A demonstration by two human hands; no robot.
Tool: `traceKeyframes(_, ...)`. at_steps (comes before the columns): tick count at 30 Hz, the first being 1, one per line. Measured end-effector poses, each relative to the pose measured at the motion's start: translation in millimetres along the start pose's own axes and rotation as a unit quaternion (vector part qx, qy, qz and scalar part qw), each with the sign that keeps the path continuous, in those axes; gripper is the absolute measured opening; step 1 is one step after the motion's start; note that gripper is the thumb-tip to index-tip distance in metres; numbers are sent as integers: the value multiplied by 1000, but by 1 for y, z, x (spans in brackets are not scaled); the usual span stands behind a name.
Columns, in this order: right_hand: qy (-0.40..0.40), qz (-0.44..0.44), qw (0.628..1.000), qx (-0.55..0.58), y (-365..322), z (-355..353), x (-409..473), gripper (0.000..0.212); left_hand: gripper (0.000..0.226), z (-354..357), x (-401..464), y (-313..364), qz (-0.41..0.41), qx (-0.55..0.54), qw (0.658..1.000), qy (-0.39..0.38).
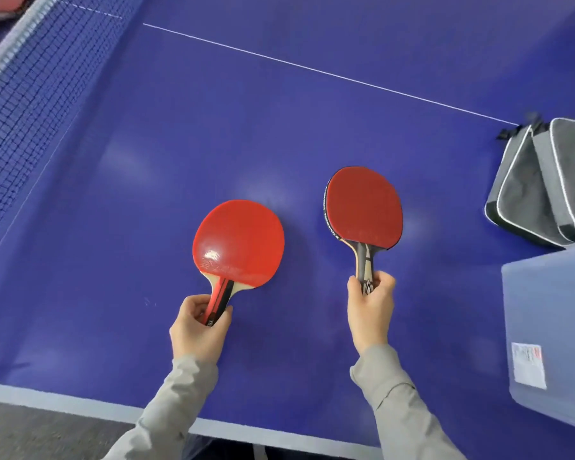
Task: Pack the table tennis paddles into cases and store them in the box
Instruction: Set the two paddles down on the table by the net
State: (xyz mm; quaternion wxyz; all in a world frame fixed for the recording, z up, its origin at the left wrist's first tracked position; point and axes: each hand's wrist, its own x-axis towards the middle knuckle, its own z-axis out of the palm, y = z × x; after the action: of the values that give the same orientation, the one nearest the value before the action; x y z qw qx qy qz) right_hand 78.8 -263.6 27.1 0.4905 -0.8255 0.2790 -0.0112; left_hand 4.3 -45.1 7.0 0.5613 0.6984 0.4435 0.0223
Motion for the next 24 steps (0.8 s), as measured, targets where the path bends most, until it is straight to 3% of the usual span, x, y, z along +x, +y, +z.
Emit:
traceKeyframes(8,15,42,999,17,19,4,-81,24,31,13,1,-3,26,49,989,-135)
traceKeyframes(15,4,49,998,27,12,23,-112,24,51,-7,19,-3,40,36,946,-319)
traceKeyframes(24,-30,8,999,33,-24,77,-128,24,71,-24,38,-2,24,24,890,-454)
